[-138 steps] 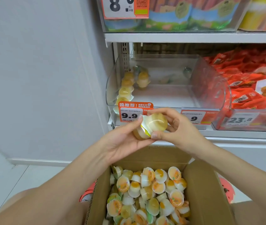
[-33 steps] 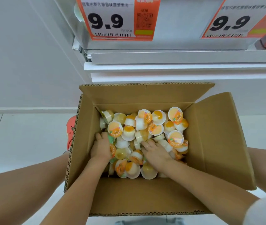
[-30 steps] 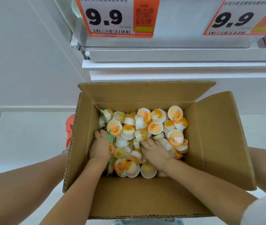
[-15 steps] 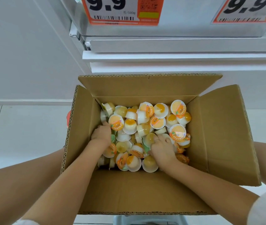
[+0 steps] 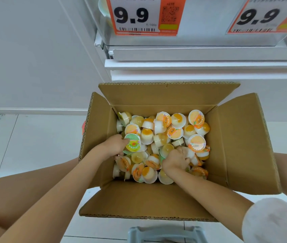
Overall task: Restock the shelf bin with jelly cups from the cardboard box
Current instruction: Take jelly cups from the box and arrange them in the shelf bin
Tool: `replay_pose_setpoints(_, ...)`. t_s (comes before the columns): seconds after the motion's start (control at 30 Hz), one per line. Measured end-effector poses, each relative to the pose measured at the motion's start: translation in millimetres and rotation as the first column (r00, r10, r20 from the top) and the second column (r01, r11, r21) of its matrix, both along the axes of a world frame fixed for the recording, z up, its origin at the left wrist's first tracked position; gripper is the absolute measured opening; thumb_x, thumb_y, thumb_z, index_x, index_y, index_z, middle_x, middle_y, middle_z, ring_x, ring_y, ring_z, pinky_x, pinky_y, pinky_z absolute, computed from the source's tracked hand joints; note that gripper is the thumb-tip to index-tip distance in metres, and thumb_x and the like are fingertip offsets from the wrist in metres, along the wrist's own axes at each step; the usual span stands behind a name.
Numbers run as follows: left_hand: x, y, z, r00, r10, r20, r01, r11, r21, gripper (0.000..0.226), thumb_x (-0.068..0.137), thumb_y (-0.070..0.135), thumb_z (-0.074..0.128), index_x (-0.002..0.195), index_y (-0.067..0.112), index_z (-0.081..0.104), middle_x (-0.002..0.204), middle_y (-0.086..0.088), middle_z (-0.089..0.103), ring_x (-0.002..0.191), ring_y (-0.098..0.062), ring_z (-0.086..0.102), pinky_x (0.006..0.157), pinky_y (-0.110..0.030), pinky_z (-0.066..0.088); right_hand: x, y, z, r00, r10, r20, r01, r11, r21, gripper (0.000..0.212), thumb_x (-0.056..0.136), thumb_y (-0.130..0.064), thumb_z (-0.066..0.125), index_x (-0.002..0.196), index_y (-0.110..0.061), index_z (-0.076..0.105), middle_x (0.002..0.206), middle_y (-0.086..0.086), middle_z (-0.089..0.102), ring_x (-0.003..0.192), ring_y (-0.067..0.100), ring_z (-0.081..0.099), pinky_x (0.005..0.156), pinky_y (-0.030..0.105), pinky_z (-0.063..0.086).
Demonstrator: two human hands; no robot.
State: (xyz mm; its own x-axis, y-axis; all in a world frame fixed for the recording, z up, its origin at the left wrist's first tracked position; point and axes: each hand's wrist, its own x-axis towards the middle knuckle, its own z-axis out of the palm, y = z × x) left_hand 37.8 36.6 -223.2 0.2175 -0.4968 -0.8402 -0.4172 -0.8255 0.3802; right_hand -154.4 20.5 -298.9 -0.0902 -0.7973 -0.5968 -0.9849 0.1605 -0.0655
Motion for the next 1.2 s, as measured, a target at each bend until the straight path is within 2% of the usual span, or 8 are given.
replay_pose_setpoints(0.17, -7, 7, 6, 0.955, 0.243, -0.168, -0.257, 0.964, -0.065, 0.050, 0.099, 0.030, 0.045, 0.138, 0.002, 0.031, 0.135, -0.013, 0.046, 0.108, -0.020, 0.057, 0.069, -0.025, 0.058, -10, -4, 19, 0.971, -0.117, 0.210, 0.116, 0.993, 0.017, 0.023, 0.083, -0.022, 0.060, 0.065, -0.013, 0.048, 0.092, 0.008, 0.058, 0.097, 0.028, 0.054, 0.071, 0.032, 0.045)
replay_pose_setpoints(0.3, -23, 10, 28, 0.782, 0.429, -0.451, -0.521, 0.848, -0.095, 0.047, 0.093, 0.022, 0.058, 0.130, 0.002, 0.039, 0.138, -0.013, 0.046, 0.113, -0.024, 0.060, 0.082, -0.034, 0.058, -31, -27, 63, 0.850, -0.196, 0.489, 0.169, 0.981, 0.100, 0.042, 0.085, -0.008, 0.057, 0.048, -0.012, 0.037, 0.054, 0.010, 0.040, 0.055, 0.023, 0.045, 0.056, 0.029, 0.035)
replay_pose_setpoints(0.37, -32, 10, 46, 0.707, 0.449, -0.547, -0.584, 0.807, -0.092, 0.042, 0.091, 0.015, 0.060, 0.126, 0.001, 0.042, 0.132, -0.017, 0.052, 0.110, -0.027, 0.062, 0.085, -0.037, 0.057, -40, -42, 96, 0.742, -0.255, 0.620, 0.203, 0.967, 0.155, 0.032, 0.088, -0.008, 0.056, 0.058, -0.007, 0.047, 0.066, 0.024, 0.050, 0.074, 0.036, 0.063, 0.066, 0.038, 0.055)
replay_pose_setpoints(0.5, -40, 2, 99, 0.583, 0.445, -0.679, -0.625, 0.780, -0.025, 0.032, 0.090, 0.013, 0.061, 0.120, 0.005, 0.053, 0.119, -0.018, 0.061, 0.105, -0.030, 0.064, 0.084, -0.038, 0.057, -48, -62, 178, 0.579, -0.158, 0.800, 0.169, 0.983, 0.072, 0.024, 0.093, -0.010, 0.055, 0.070, -0.004, 0.051, 0.091, 0.019, 0.060, 0.093, 0.028, 0.063, 0.083, 0.047, 0.056)
replay_pose_setpoints(0.7, -48, -22, 184, 0.297, 0.333, -0.895, -0.699, 0.714, 0.034, 0.046, 0.087, 0.025, 0.057, 0.125, 0.000, 0.054, 0.127, -0.022, 0.059, 0.120, -0.032, 0.056, 0.078, -0.036, 0.059, -43, -62, 273, 0.409, 0.476, 0.778, 0.041, 0.843, -0.537, 0.022, 0.090, -0.014, 0.060, 0.073, -0.023, 0.050, 0.122, -0.011, 0.061, 0.110, -0.004, 0.057, 0.093, 0.028, 0.049)
replay_pose_setpoints(0.87, -52, -36, 226, 0.327, 0.128, -0.936, -0.666, 0.734, -0.132, 0.045, 0.079, 0.021, 0.057, 0.119, -0.001, 0.056, 0.117, -0.019, 0.065, 0.094, -0.030, 0.069, 0.083, -0.035, 0.056, -27, -72, 309, 0.243, 0.751, 0.614, -0.032, 0.638, -0.769, 0.021, 0.082, -0.002, 0.064, 0.074, -0.016, 0.051, 0.114, -0.009, 0.054, 0.111, -0.004, 0.051, 0.088, 0.012, 0.046)
replay_pose_setpoints(1.07, -54, -58, 242, 0.385, -0.045, -0.922, -0.569, 0.775, -0.276, 0.054, 0.063, 0.014, 0.085, 0.113, 0.007, 0.067, 0.117, -0.019, 0.065, 0.104, -0.032, 0.066, 0.081, -0.036, 0.058, -43, -95, 331, 0.171, 0.538, 0.825, 0.018, 0.836, -0.549, 0.051, 0.071, -0.008, 0.080, 0.109, -0.031, 0.053, 0.120, -0.006, 0.050, 0.112, 0.002, 0.051, 0.091, 0.019, 0.051)
replay_pose_setpoints(1.2, -58, -61, 245, 0.454, -0.177, -0.873, -0.454, 0.797, -0.398, 0.063, 0.049, 0.020, 0.092, 0.106, 0.004, 0.071, 0.108, -0.015, 0.069, 0.096, -0.023, 0.069, 0.077, -0.030, 0.058, -52, -106, 340, 0.212, 0.537, 0.817, -0.221, 0.840, -0.495, 0.056, 0.063, -0.025, 0.079, 0.115, -0.026, 0.060, 0.114, -0.020, 0.062, 0.109, 0.001, 0.057, 0.094, 0.018, 0.046)
